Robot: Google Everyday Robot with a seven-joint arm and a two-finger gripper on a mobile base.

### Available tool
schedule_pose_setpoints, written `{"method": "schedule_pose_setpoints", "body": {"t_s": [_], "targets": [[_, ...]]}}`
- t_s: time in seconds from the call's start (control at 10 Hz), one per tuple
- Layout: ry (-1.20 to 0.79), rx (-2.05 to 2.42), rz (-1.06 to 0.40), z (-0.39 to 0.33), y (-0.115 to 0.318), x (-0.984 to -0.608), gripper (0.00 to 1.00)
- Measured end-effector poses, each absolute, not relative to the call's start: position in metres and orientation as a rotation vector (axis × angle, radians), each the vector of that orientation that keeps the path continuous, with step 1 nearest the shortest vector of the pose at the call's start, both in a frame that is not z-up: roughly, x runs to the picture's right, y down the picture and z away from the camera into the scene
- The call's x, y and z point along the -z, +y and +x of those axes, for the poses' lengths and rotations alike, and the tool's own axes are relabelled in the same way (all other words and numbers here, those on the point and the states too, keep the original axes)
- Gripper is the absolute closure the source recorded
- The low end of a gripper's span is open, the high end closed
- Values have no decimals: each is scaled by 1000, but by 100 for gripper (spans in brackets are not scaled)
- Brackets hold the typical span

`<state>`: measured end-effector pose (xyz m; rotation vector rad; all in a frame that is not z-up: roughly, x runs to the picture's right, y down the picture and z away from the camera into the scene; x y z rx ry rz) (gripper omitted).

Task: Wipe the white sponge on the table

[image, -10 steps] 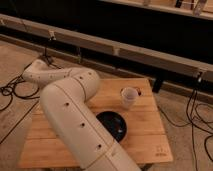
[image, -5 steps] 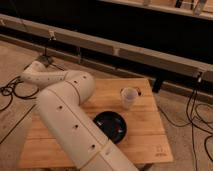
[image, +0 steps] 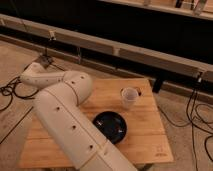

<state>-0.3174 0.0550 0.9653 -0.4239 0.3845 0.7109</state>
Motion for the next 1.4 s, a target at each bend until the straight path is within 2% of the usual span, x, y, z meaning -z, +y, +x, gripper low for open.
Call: {"method": "schedule_pose_setpoints", "body": {"t_s": [0.1,0.2,0.9,1.4], "targets": [[398,-722,-425,-312,56,-964,98],[413,-737,-426,-305,56,-963,100],[502,-872,-462,-251,65,-959,100],[542,-961,-407,-216,30,-985,100]]}}
